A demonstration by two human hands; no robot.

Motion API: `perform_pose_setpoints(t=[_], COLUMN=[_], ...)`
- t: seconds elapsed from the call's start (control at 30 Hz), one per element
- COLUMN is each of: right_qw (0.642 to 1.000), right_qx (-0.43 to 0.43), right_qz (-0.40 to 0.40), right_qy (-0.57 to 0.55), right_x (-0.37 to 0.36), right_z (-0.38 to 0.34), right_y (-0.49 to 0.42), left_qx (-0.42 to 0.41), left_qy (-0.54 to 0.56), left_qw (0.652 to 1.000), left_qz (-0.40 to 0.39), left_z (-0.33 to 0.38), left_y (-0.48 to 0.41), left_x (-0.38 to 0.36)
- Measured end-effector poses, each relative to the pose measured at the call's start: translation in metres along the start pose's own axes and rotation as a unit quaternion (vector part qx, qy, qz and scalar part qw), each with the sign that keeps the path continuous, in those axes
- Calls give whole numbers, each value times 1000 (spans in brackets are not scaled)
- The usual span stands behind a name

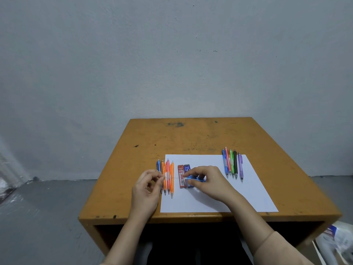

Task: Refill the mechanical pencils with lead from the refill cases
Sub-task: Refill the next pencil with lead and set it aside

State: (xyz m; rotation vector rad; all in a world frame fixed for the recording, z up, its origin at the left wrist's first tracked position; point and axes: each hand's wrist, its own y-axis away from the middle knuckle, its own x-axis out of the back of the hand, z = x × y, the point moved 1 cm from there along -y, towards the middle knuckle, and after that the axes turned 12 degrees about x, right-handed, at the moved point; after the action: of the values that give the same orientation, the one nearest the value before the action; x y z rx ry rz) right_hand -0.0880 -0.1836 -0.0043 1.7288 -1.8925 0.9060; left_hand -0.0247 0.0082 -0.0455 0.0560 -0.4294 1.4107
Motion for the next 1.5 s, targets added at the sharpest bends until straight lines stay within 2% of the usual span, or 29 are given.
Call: perform_pose_setpoints(t=[1.5], right_qw=[1000], right_qx=[-1], right_qz=[1], right_qy=[-14], right_x=[-1], right_z=[1], right_y=[0], left_qx=[3], left_qy=[-8], left_qw=[1000], left_qz=[-7], left_z=[-1], left_y=[0], left_x=[0])
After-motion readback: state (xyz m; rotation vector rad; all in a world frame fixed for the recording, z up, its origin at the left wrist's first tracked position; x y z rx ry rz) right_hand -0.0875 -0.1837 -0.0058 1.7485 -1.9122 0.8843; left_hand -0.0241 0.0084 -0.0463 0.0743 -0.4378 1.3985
